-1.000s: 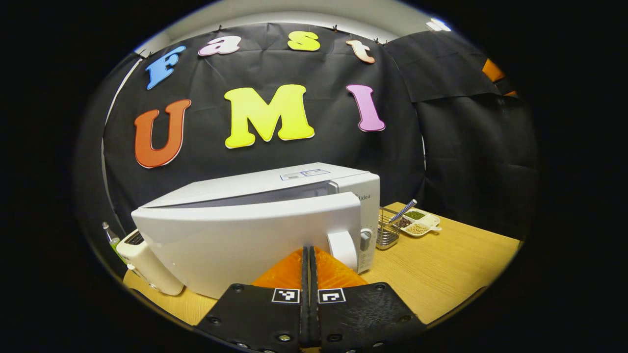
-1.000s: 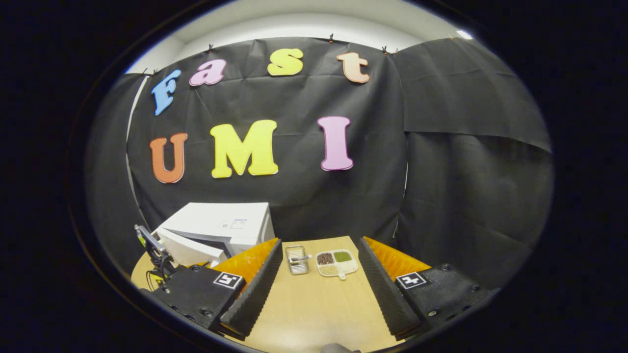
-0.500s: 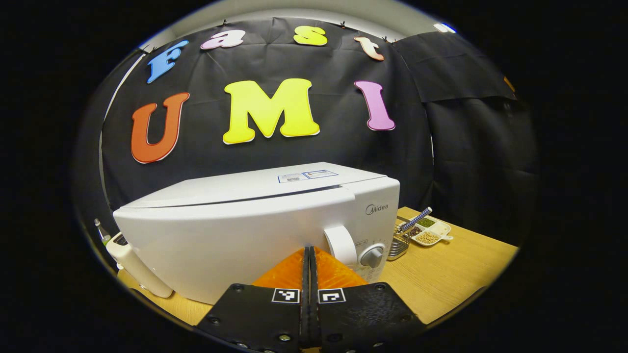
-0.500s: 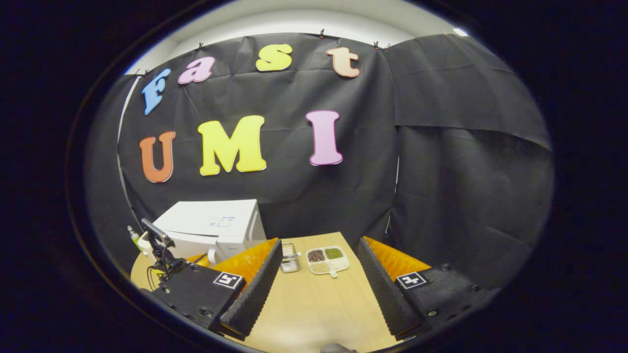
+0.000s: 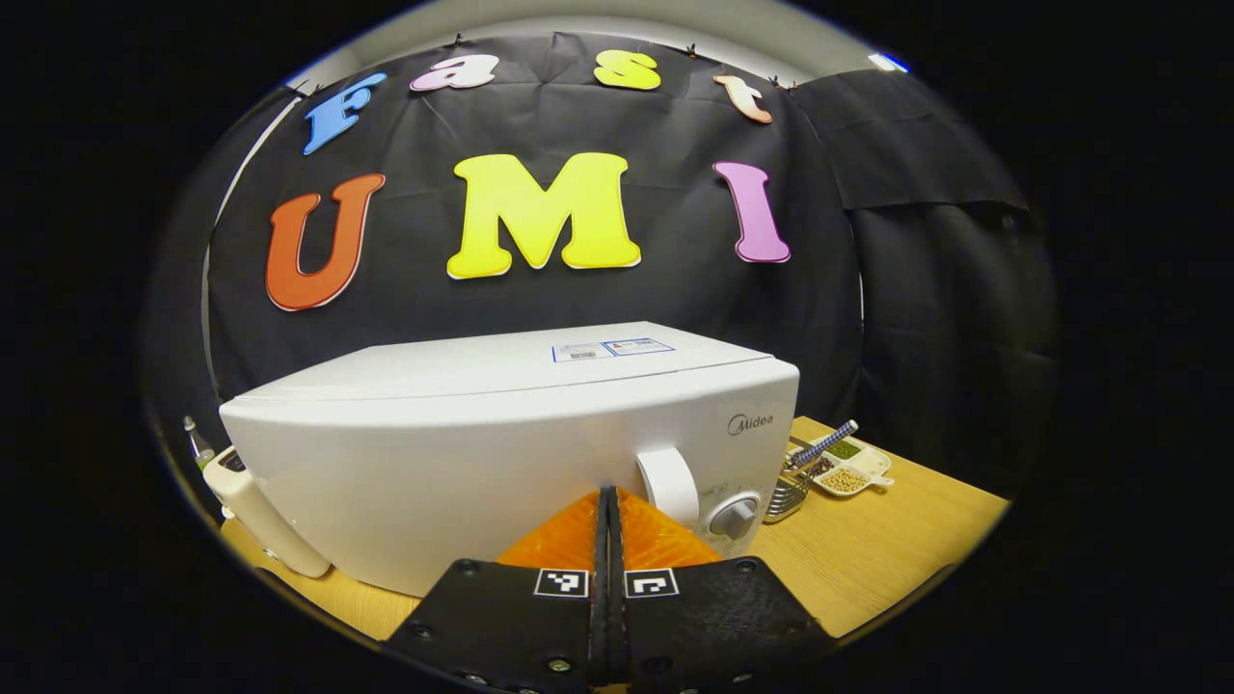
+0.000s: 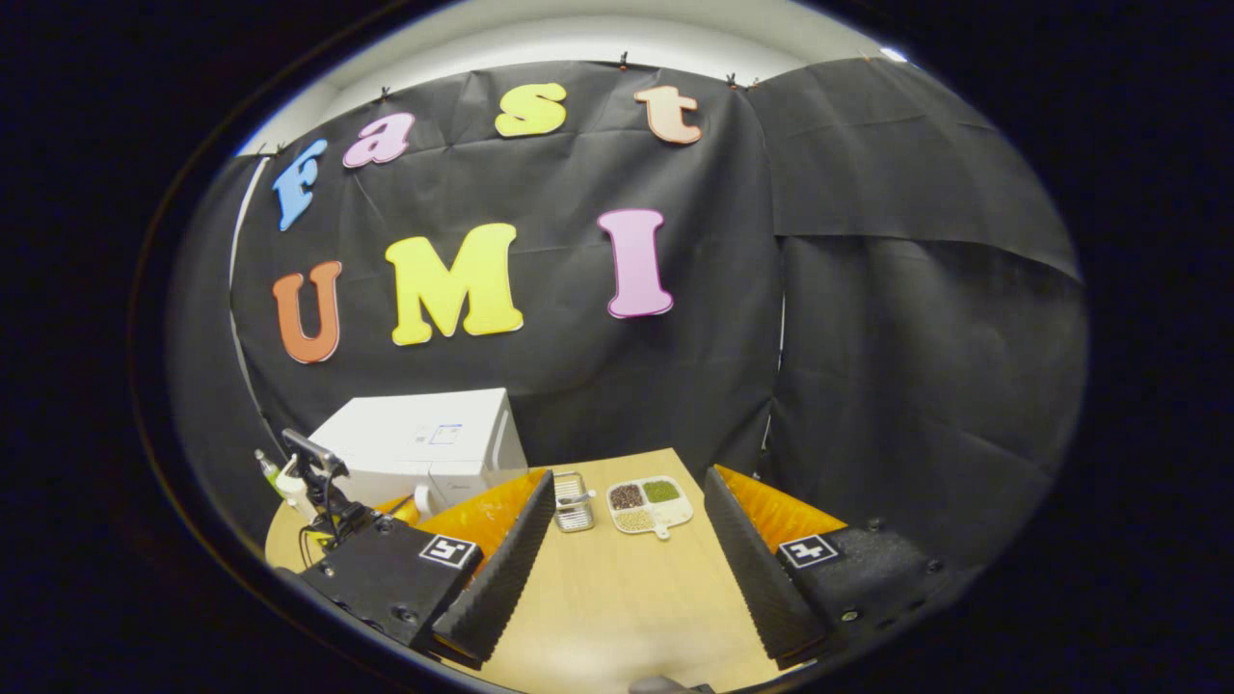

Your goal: Open the microwave oven with the left hand, put the food in, and close the microwave oven.

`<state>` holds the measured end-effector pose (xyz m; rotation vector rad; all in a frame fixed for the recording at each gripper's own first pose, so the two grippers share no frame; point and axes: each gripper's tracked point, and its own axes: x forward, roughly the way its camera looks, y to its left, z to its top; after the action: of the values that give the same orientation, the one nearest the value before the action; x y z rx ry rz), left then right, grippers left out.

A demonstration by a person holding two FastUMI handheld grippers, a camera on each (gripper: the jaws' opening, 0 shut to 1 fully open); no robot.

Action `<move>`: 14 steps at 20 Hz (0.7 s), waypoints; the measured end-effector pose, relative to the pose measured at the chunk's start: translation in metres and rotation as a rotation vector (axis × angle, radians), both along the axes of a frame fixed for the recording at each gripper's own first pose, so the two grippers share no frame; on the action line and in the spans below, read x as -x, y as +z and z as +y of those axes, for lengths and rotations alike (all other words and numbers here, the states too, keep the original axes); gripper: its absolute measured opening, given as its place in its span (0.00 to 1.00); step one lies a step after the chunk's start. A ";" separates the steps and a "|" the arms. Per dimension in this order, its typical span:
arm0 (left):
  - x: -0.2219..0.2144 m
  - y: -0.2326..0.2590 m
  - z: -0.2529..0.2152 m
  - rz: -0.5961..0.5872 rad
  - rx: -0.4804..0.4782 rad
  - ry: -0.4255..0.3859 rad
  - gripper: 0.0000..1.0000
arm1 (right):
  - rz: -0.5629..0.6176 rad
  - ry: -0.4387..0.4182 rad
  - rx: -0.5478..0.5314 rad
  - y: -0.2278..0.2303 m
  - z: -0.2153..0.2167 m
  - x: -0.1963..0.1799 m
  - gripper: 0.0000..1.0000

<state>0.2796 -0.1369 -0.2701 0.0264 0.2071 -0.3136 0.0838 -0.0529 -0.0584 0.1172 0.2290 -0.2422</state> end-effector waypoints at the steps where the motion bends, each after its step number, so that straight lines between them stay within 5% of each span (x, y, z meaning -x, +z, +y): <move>1: -0.003 0.004 -0.002 -0.023 -0.001 0.009 0.00 | 0.001 0.004 0.004 0.001 0.001 0.000 0.99; 7: 0.025 -0.006 0.021 0.041 -0.016 0.086 0.00 | -0.015 0.029 -0.004 0.004 0.012 0.000 0.99; 8: 0.042 -0.009 0.023 0.053 -0.014 0.073 0.19 | -0.015 0.033 -0.003 0.002 0.015 0.001 0.99; 10: 0.075 -0.006 0.042 0.042 -0.046 0.098 0.88 | -0.016 0.040 0.009 0.001 0.019 0.001 0.99; 11: 0.085 -0.011 0.048 0.068 -0.058 0.097 0.96 | -0.019 0.045 0.012 0.000 0.023 0.002 0.99; 14: 0.123 0.020 0.062 0.054 -0.025 0.100 0.96 | -0.023 0.076 0.008 -0.003 0.042 0.004 0.99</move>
<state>0.1568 -0.0745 -0.2502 0.0322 0.2651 -0.2118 0.0795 -0.0113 -0.0614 0.1027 0.2093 -0.1662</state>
